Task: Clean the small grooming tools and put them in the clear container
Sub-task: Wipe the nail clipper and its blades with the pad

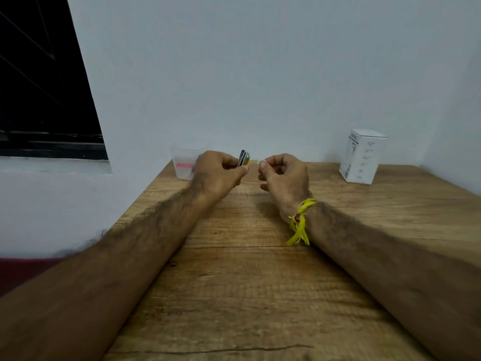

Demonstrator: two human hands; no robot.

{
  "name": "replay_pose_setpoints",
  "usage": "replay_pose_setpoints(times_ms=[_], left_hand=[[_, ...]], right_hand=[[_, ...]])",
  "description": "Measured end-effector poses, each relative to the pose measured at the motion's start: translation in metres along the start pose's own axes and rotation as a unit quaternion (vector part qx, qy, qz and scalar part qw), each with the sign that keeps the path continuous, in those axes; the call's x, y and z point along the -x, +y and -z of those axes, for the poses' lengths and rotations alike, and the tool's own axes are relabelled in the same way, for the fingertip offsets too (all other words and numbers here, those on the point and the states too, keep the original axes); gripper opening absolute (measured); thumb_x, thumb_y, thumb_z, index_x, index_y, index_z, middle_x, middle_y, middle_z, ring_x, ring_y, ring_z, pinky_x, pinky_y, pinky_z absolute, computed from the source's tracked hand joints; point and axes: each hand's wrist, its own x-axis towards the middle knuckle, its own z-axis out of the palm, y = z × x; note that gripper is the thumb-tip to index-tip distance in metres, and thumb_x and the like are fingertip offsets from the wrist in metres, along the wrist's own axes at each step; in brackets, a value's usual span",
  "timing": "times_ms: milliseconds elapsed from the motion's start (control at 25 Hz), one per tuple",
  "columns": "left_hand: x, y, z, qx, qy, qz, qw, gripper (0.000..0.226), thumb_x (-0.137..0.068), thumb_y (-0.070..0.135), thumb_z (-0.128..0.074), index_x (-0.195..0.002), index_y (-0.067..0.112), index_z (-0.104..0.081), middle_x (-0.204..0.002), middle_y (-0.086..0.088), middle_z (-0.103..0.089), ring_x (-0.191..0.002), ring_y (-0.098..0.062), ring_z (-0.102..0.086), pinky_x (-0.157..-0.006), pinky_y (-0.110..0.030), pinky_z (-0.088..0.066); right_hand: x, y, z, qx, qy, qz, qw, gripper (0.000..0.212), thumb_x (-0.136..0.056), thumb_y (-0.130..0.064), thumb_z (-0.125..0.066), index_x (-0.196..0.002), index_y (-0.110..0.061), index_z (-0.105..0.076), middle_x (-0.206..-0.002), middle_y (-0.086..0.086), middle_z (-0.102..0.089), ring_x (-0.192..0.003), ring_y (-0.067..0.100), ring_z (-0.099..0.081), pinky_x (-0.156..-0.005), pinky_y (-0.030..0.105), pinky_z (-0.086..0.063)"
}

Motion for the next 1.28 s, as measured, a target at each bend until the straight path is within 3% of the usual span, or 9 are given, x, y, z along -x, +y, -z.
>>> replay_pose_setpoints(times_ms=[120,240,360,520,680,840,1040,1280], left_hand=[[-0.004,0.004,0.003,-0.074,0.023,-0.024,0.997,0.007,-0.084,0.025,-0.079,-0.082,0.019,-0.077,-0.068,0.003,-0.072,-0.068,-0.013,-0.071,-0.072,-0.03,-0.059],[-0.013,0.009,0.015,-0.136,0.06,-0.04,0.988,0.01,-0.085,0.024,-0.076,-0.09,0.015,-0.08,-0.074,0.003,-0.072,-0.077,-0.013,-0.068,-0.073,-0.026,-0.056],[-0.025,0.012,0.04,-0.179,0.103,-0.057,0.977,0.012,-0.087,0.023,-0.07,-0.091,0.016,-0.079,-0.079,0.002,-0.072,-0.081,-0.017,-0.068,-0.076,-0.033,-0.057],[-0.047,0.001,0.077,-0.228,0.157,-0.049,0.96,0.014,-0.087,0.021,-0.07,-0.093,0.012,-0.078,-0.086,-0.003,-0.075,-0.086,-0.022,-0.069,-0.078,-0.036,-0.058],[-0.059,-0.01,0.092,-0.21,0.192,-0.024,0.959,0.033,-0.08,0.025,-0.081,-0.111,0.016,-0.072,-0.092,0.0,-0.073,-0.092,-0.016,-0.067,-0.079,-0.023,-0.049],[-0.092,-0.005,0.096,-0.25,0.174,0.007,0.952,0.049,-0.07,0.033,-0.091,-0.11,0.014,-0.07,-0.098,-0.003,-0.073,-0.096,-0.017,-0.068,-0.076,-0.024,-0.05],[-0.123,0.005,0.09,-0.399,0.062,0.105,0.909,0.074,-0.06,0.038,-0.097,-0.119,0.007,-0.063,-0.118,-0.009,-0.067,-0.107,-0.028,-0.065,-0.086,-0.037,-0.059],[-0.121,-0.006,0.081,-0.455,0.068,0.106,0.882,0.063,-0.064,0.045,-0.092,-0.113,0.015,-0.066,-0.112,-0.004,-0.07,-0.104,-0.026,-0.066,-0.093,-0.041,-0.054]], right_hand=[[-0.014,0.005,-0.01,0.025,0.024,-0.004,0.999,0.011,-0.082,-0.026,-0.073,-0.075,-0.023,-0.065,-0.076,0.002,-0.073,-0.075,0.022,-0.073,-0.071,0.048,-0.062],[-0.042,-0.001,-0.025,0.048,0.041,-0.021,0.998,0.012,-0.08,-0.029,-0.073,-0.074,-0.021,-0.066,-0.075,-0.001,-0.073,-0.076,0.023,-0.072,-0.074,0.047,-0.061],[-0.06,-0.014,-0.042,0.074,0.065,-0.015,0.995,0.01,-0.086,-0.024,-0.071,-0.08,-0.017,-0.066,-0.08,-0.001,-0.072,-0.082,0.023,-0.07,-0.077,0.032,-0.055],[-0.05,0.004,-0.06,0.114,0.059,0.072,0.989,0.006,-0.091,-0.02,-0.065,-0.086,-0.017,-0.063,-0.084,-0.002,-0.068,-0.089,0.024,-0.065,-0.077,0.03,-0.049],[-0.056,0.028,-0.065,0.148,0.009,0.178,0.973,0.003,-0.09,-0.02,-0.063,-0.087,-0.019,-0.063,-0.088,0.0,-0.068,-0.086,0.022,-0.063,-0.076,0.033,-0.049],[-0.061,0.03,-0.065,0.152,-0.025,0.21,0.965,0.004,-0.093,-0.02,-0.062,-0.089,-0.018,-0.062,-0.089,0.001,-0.066,-0.084,0.02,-0.06,-0.076,0.036,-0.051],[-0.066,0.034,-0.066,0.143,-0.028,0.205,0.968,0.005,-0.093,-0.02,-0.062,-0.089,-0.018,-0.062,-0.088,0.002,-0.066,-0.084,0.022,-0.06,-0.075,0.036,-0.05],[-0.068,0.037,-0.065,0.116,-0.003,0.179,0.977,0.005,-0.092,-0.019,-0.063,-0.088,-0.018,-0.062,-0.089,0.002,-0.066,-0.086,0.02,-0.06,-0.074,0.031,-0.047]])
